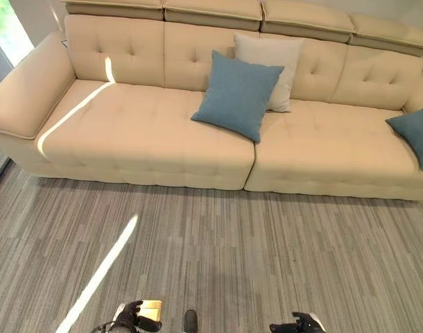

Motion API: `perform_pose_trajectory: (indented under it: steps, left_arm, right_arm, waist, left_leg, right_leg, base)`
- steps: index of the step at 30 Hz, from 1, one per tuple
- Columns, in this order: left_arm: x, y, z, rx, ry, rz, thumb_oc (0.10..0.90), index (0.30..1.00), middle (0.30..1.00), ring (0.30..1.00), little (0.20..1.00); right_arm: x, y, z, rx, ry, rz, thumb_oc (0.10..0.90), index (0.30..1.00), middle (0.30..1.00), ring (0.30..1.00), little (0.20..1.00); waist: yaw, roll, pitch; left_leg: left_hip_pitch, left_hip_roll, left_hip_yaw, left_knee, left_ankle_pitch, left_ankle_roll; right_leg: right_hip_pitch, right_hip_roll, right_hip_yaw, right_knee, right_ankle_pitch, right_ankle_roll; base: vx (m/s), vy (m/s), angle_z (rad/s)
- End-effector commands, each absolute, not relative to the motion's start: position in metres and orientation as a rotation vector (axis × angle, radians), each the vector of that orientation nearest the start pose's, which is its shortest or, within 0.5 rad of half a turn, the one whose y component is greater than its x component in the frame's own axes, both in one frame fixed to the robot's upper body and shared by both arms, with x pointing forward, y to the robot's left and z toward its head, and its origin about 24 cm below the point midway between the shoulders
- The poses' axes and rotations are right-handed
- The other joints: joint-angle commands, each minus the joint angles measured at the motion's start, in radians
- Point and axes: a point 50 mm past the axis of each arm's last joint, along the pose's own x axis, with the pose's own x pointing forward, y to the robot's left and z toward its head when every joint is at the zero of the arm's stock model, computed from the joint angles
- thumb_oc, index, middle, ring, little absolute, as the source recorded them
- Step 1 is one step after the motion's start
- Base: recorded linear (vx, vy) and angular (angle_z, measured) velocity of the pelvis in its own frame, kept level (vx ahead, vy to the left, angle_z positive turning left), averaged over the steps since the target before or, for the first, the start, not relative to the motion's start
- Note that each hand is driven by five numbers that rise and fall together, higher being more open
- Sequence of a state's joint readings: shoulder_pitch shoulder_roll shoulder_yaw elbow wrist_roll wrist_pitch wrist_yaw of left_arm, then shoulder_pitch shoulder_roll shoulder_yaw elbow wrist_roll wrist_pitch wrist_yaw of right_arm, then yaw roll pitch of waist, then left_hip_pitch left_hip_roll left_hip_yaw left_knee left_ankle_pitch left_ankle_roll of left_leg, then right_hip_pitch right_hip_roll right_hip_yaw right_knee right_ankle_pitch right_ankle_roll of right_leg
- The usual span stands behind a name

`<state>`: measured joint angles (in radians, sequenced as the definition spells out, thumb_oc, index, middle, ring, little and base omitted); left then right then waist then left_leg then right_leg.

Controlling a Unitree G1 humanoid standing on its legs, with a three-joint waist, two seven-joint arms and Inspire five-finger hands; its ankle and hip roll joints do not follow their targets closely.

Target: Pick up all the scattered cushions and arrange them neatly on the sofa.

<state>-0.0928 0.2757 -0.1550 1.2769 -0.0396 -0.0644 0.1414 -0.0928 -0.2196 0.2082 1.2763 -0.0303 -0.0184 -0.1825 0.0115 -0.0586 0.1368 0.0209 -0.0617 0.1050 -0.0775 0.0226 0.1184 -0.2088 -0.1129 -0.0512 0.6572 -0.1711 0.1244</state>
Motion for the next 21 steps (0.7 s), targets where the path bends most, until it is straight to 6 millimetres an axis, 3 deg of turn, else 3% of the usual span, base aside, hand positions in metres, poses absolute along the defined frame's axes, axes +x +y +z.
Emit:
perform_pose_trajectory:
  steps: [1, 7, 10, 12, 13, 14, 15, 16, 18, 19, 21]
  left_arm:
    - [0.122, 0.258, -0.146, 0.378, 1.092, 0.205, 0.800, 0.900, 0.900, 0.900, 0.900]
    - [0.117, 0.254, -0.149, 0.378, 1.113, 0.186, 0.800, 0.900, 0.900, 0.900, 0.900]
    - [0.115, 0.250, -0.151, 0.382, 1.121, 0.168, 0.800, 0.900, 0.900, 0.900, 0.900]
    - [0.116, 0.243, -0.153, 0.372, 1.119, 0.147, 0.800, 0.900, 0.900, 0.900, 0.900]
    - [0.117, 0.242, -0.153, 0.373, 1.115, 0.139, 0.800, 0.900, 0.900, 0.900, 0.900]
    - [0.123, 0.240, -0.151, 0.377, 1.094, 0.123, 0.800, 0.900, 0.900, 0.900, 0.900]
    - [0.123, 0.240, -0.151, 0.377, 1.094, 0.123, 0.800, 0.900, 0.900, 0.900, 0.900]
    - [0.131, 0.239, -0.149, 0.382, 1.072, 0.117, 0.800, 0.900, 0.900, 0.900, 0.900]
    - [0.132, 0.239, -0.149, 0.385, 1.071, 0.116, 0.800, 0.900, 0.900, 0.900, 0.900]
    - [0.132, 0.238, -0.149, 0.392, 1.071, 0.107, 0.800, 0.900, 0.900, 0.900, 0.900]
    - [0.131, 0.238, -0.149, 0.391, 1.074, 0.106, 0.800, 0.900, 0.900, 0.900, 0.900]
  right_arm:
    - [0.117, -0.248, -0.151, -0.565, 1.139, -0.102, 0.800, 0.900, 0.900, 0.900, 0.900]
    - [0.108, -0.254, -0.152, -0.603, 1.175, -0.085, 0.800, 0.900, 0.900, 0.900, 0.900]
    - [0.097, -0.253, -0.155, -0.587, 1.209, -0.086, 0.800, 0.900, 0.900, 0.900, 0.900]
    - [0.089, -0.256, -0.156, -0.550, 1.231, -0.122, 0.800, 0.900, 0.900, 0.900, 0.900]
    - [0.087, -0.256, -0.157, -0.539, 1.238, -0.126, 0.800, 0.900, 0.900, 0.900, 0.900]
    - [0.088, -0.257, -0.156, -0.529, 1.232, -0.136, 0.800, 0.900, 0.900, 0.900, 0.900]
    - [0.088, -0.257, -0.156, -0.529, 1.232, -0.136, 0.800, 0.900, 0.900, 0.900, 0.900]
    - [0.094, -0.258, -0.155, -0.519, 1.217, -0.151, 0.800, 0.900, 0.900, 0.900, 0.900]
    - [0.092, -0.259, -0.155, -0.514, 1.224, -0.158, 0.800, 0.900, 0.900, 0.900, 0.900]
    - [0.090, -0.259, -0.155, -0.513, 1.228, -0.164, 0.800, 0.900, 0.900, 0.900, 0.900]
    - [0.089, -0.260, -0.155, -0.515, 1.232, -0.165, 0.800, 0.900, 0.900, 0.900, 0.900]
  waist:
    - [-0.007, 0.017, 0.015]
    - [-0.044, 0.006, 0.028]
    - [-0.052, 0.010, 0.013]
    - [-0.061, 0.014, -0.006]
    - [-0.060, 0.012, -0.008]
    - [-0.053, -0.007, 0.005]
    - [-0.053, -0.006, 0.005]
    - [-0.041, -0.032, 0.028]
    - [-0.035, -0.040, 0.031]
    - [-0.028, -0.055, 0.028]
    - [-0.022, -0.057, 0.026]
  left_leg:
    - [0.010, 0.002, -0.062, 0.062, -0.093, -0.044]
    - [0.121, -0.032, -0.128, 0.052, -0.156, -0.050]
    - [0.146, -0.028, -0.141, 0.070, -0.173, -0.056]
    - [0.139, -0.011, -0.130, 0.157, -0.159, -0.106]
    - [0.127, -0.002, -0.109, 0.200, -0.148, -0.126]
    - [0.043, 0.006, -0.074, 0.381, -0.094, -0.161]
    - [0.039, 0.007, -0.074, 0.387, -0.097, -0.161]
    - [-0.056, 0.024, -0.040, 0.549, -0.055, -0.168]
    - [-0.096, 0.040, -0.015, 0.592, -0.064, -0.160]
    - [-0.160, 0.052, 0.021, 0.568, -0.089, -0.140]
    - [-0.177, 0.056, 0.031, 0.521, -0.110, -0.128]
  right_leg:
    - [0.032, 0.088, -0.014, -0.296, 0.165, -0.034]
    - [-0.004, 0.136, -0.024, -0.515, 0.209, -0.024]
    - [0.017, 0.156, -0.005, -0.509, 0.199, -0.047]
    - [0.069, 0.161, -0.014, -0.545, 0.191, -0.069]
    - [0.092, 0.161, -0.013, -0.561, 0.188, -0.074]
    - [0.136, 0.149, -0.005, -0.589, 0.186, -0.089]
    - [0.134, 0.150, -0.006, -0.589, 0.187, -0.090]
    - [0.170, 0.137, 0.004, -0.605, 0.181, -0.108]
    - [0.184, 0.131, 0.005, -0.613, 0.172, -0.114]
    - [0.213, 0.117, 0.005, -0.628, 0.156, -0.113]
    - [0.232, 0.116, 0.006, -0.640, 0.148, -0.108]
  base:
    - [0.36, 0.069, -0.04]
    - [0.32, -0.022, 0.08]
    - [0.35, -0.086, 0.57]
    - [0.33, -0.144, 0.30]
    - [0.27, -0.192, 0.47]
    - [0.18, -0.141, 0.49]
    - [0.18, -0.216, 0.33]
    - [0.07, -0.114, -0.01]
    - [0.16, -0.114, 0.03]
    - [0.21, -0.073, 0.19]
    - [0.22, -0.013, 0.20]
